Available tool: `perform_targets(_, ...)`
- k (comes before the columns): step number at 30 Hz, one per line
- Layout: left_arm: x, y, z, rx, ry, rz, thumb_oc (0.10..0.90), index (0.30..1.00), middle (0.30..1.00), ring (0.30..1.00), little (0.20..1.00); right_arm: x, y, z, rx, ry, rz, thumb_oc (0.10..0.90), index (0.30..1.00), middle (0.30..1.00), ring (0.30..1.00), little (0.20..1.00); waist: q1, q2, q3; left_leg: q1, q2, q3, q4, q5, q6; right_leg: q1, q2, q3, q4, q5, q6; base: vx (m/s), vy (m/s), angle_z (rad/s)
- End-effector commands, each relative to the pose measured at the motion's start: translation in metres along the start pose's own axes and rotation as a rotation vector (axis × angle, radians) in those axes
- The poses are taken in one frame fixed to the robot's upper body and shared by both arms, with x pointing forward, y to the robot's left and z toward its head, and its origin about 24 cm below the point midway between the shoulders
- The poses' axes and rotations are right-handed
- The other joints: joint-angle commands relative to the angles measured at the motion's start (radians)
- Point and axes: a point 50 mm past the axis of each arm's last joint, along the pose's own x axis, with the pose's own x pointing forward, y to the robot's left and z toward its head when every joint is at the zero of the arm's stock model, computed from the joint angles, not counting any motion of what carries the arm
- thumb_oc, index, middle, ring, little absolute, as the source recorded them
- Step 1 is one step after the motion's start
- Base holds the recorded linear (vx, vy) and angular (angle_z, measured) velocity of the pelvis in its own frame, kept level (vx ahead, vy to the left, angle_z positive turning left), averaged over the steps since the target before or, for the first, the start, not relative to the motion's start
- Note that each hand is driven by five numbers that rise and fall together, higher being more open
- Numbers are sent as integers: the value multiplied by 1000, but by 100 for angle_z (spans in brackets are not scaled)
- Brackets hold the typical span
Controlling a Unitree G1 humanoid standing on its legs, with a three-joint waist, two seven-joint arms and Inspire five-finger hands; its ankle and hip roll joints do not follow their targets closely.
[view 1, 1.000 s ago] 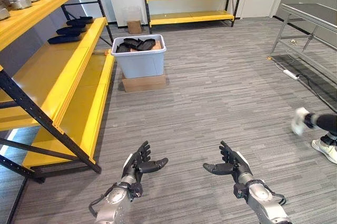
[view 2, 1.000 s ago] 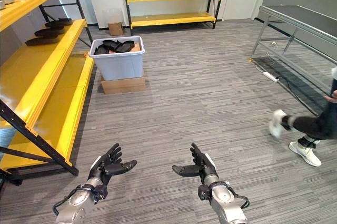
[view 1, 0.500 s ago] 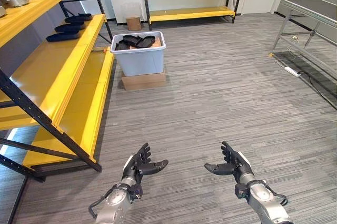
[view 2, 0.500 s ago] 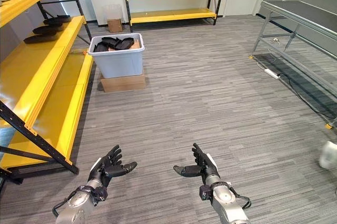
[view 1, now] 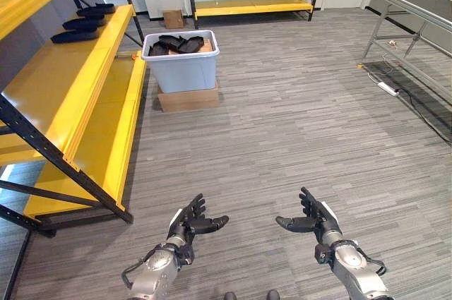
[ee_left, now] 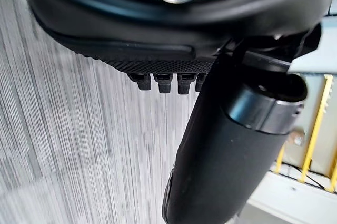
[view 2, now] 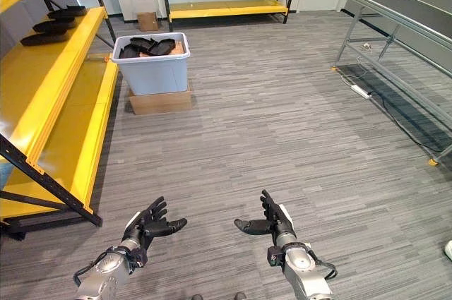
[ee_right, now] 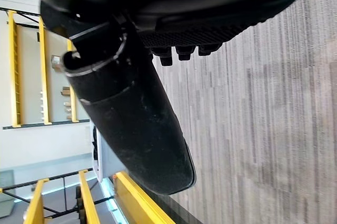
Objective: Move parts from the plastic box to the shelf.
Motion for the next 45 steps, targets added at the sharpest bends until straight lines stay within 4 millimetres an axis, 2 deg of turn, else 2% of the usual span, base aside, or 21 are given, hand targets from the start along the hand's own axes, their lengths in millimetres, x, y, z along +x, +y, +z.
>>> perform_targets(1,18,-17,66,93,-228,-75,900,1000,1000,1000,1000,18,9,76,19,-328,35,900,1000,1000,1000,1000,4,19,-11,-1,25,-16,18,-121,12,-167,-81,9,398,2,61,-11,107,-6)
perform_targets(3,18,-19,67,113,-227,-68,900,1000,1000,1000,1000,17,8,77,12,-329,38,900,1000,1000,1000,1000,-1,15,-2,4,14,-26,16,-123,11,-193,-71,13,380,18,61,74,43,-6)
perform_targets(6,18,-18,68,117,-223,-64,900,1000,1000,1000,1000,16,5,77,14,-333,44,900,1000,1000,1000,1000,-15,2,5,20,0,-44,21,-138,7,-214,-47,26,262,39,63,162,-68,4)
perform_targets(8,17,-20,75,170,-257,-79,900,1000,1000,1000,1000,14,4,78,25,-350,39,900,1000,1000,1000,1000,-28,-11,18,41,-7,-70,31,-159,4,-244,-32,50,77,85,77,271,-217,11)
perform_targets(10,14,-21,77,227,-287,-74,900,1000,1000,1000,1000,12,2,77,40,-358,40,900,1000,1000,1000,1000,-33,-14,26,56,-10,-91,36,-169,2,-271,-30,69,2,123,91,312,-231,24)
perform_targets(14,8,-24,62,235,-244,-134,900,1000,1000,1000,1000,8,0,72,48,-370,30,900,1000,1000,1000,1000,-42,-20,40,84,-18,-126,66,-207,12,-318,-31,90,-92,164,109,388,-215,31)
perform_targets(18,4,-30,56,238,-260,-167,900,1000,1000,1000,1000,4,-2,76,50,-397,0,900,1000,1000,1000,1000,-74,-38,31,70,-39,-137,149,-272,34,-304,-26,181,-62,181,107,416,-262,39)
perform_targets(20,3,-31,55,234,-263,-168,900,1000,1000,1000,1000,4,-2,77,48,-397,-1,900,1000,1000,1000,1000,-75,-40,30,69,-35,-126,173,-289,32,-297,-31,183,-34,174,104,264,-192,71)
perform_targets(25,0,-36,62,176,-283,-213,900,1000,1000,1000,1000,6,-8,86,16,-415,-14,900,1000,1000,1000,1000,-82,-18,30,67,27,-78,246,-344,-1,-297,-35,146,131,40,50,359,-255,32)
perform_targets(27,0,-40,67,145,-292,-234,900,1000,1000,1000,1000,5,-9,87,-9,-409,-13,900,1000,1000,1000,1000,-96,-9,28,67,48,-60,261,-361,-11,-334,-33,146,187,12,38,338,-220,37)
perform_targets(29,-1,-41,67,134,-296,-236,900,1000,1000,1000,1000,4,-9,86,-16,-404,-10,900,1000,1000,1000,1000,-103,-6,25,69,50,-62,268,-369,-12,-357,-28,152,217,4,36,312,-202,25)
perform_targets(33,-5,-39,61,111,-293,-224,900,1000,1000,1000,1000,2,-11,81,-42,-389,-2,900,1000,1000,1000,1000,-113,6,5,91,61,-66,285,-346,-34,-365,-7,145,237,-23,12,263,-199,5)
perform_targets(34,-6,-38,58,105,-291,-205,900,1000,1000,1000,1000,1,-12,79,-51,-380,-4,900,1000,1000,1000,1000,-119,14,-13,97,70,-62,320,-300,-50,-353,10,133,231,-43,-10,237,-213,-1)
perform_targets(35,-6,-37,58,103,-291,-202,900,1000,1000,1000,1000,1,-13,79,-51,-379,-3,900,1000,1000,1000,1000,-119,15,-15,96,70,-62,329,-289,-54,-349,14,131,228,-47,-14,377,-380,-2)
perform_targets(36,-4,-34,55,80,-286,-167,900,1000,1000,1000,1000,0,-16,75,-56,-364,1,900,1000,1000,1000,1000,-127,22,-37,78,73,-43,424,-194,-88,-310,45,110,196,-73,-51,212,-248,1)
perform_targets(39,-2,-34,56,67,-291,-152,900,1000,1000,1000,1000,-2,-19,72,-60,-354,9,900,1000,1000,1000,1000,-129,13,-46,-6,71,-6,616,-112,-118,-251,53,93,145,-87,-83,179,-236,16)
perform_targets(40,-1,-35,56,64,-289,-148,900,1000,1000,1000,1000,-3,-19,70,-68,-351,5,900,1000,1000,1000,1000,-123,7,-45,-66,65,-2,710,-112,-118,-220,54,87,125,-89,-91,159,-203,6)
perform_targets(42,1,-35,56,71,-289,-145,900,1000,1000,1000,1000,-3,-20,66,-62,-345,4,900,1000,1000,1000,1000,-108,-5,-44,-149,40,-4,774,-120,-106,-186,50,91,101,-89,-92,151,-138,0)
perform_targets(43,2,-34,56,83,-292,-134,900,1000,1000,1000,1000,-3,-20,64,-55,-343,8,900,1000,1000,1000,1000,-92,-12,-32,-214,33,5,772,-146,-86,-145,54,101,86,-94,-86,162,-93,-8)
perform_targets(45,1,-28,56,88,-292,-108,900,1000,1000,1000,1000,-1,-17,64,-56,-342,20,900,1000,1000,1000,1000,-76,-28,-22,-258,35,27,696,-170,-58,-113,49,113,74,-96,-79,217,-53,-7)
